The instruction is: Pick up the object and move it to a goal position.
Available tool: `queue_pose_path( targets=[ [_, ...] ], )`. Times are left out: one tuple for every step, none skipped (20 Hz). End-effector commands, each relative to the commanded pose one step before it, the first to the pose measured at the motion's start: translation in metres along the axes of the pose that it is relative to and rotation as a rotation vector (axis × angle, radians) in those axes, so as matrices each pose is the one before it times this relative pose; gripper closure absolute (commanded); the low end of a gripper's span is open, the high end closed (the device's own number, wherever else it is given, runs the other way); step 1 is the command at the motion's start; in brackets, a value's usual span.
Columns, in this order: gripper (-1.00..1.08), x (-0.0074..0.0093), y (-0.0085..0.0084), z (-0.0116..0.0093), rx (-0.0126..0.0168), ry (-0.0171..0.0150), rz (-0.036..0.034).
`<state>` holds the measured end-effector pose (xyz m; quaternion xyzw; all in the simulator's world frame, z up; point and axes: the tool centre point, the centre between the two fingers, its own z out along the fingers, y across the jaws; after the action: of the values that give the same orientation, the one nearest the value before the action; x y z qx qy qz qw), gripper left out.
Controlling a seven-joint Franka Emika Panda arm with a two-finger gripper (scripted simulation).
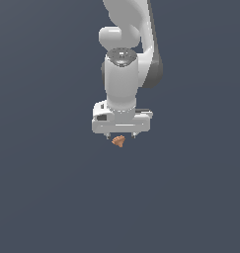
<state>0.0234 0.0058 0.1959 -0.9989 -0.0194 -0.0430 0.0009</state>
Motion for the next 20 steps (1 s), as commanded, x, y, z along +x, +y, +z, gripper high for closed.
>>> queue_pose_path(
  targets=[
    [-0.92,0.00000,0.00001,0.00000,0.00000,0.00000,0.00000],
    [-0.92,0.00006,0.00069,-0.00030,-0.00068,0.00008,0.00098],
    [-0.92,0.00018,0.00206,-0.00088,-0.00193,0.00022,0.00285],
    [-0.92,0.00030,0.00343,-0.00146,-0.00324,0.00037,0.00467],
    [-0.92,0.00043,0.00472,-0.00202,-0.00445,0.00052,0.00615],
    [-0.92,0.00053,0.00573,-0.00250,-0.00544,0.00066,0.00694],
    [-0.92,0.00051,0.00503,-0.00226,-0.00480,0.00062,0.00530],
    [-0.92,0.00042,0.00370,-0.00173,-0.00359,0.00051,0.00304],
    [-0.92,0.00032,0.00223,-0.00115,-0.00219,0.00038,0.00089],
    [-0.92,0.00019,0.00092,-0.00053,-0.00078,0.00020,-0.00056],
    [-0.92,0.00002,-0.00032,0.00004,0.00016,0.00004,-0.00096],
    [-0.92,-0.00013,-0.00068,0.00039,0.00064,-0.00015,0.00020],
    [-0.92,-0.00021,-0.00059,0.00050,0.00063,-0.00026,0.00169],
    [-0.92,-0.00029,-0.00037,0.00056,0.00047,-0.00035,0.00326],
    [-0.92,-0.00038,-0.00020,0.00065,0.00038,-0.00046,0.00485],
    [-0.92,-0.00047,-0.00017,0.00077,0.00033,-0.00057,0.00626],
    [-0.92,-0.00057,-0.00013,0.00091,0.00035,-0.00069,0.00774],
    [-0.92,-0.00068,-0.00016,0.00110,0.00044,-0.00083,0.00917],
    [-0.92,-0.00080,-0.00031,0.00131,0.00058,-0.00097,0.01048],
    [-0.92,-0.00093,-0.00041,0.00152,0.00071,-0.00112,0.01183]
  ],
)
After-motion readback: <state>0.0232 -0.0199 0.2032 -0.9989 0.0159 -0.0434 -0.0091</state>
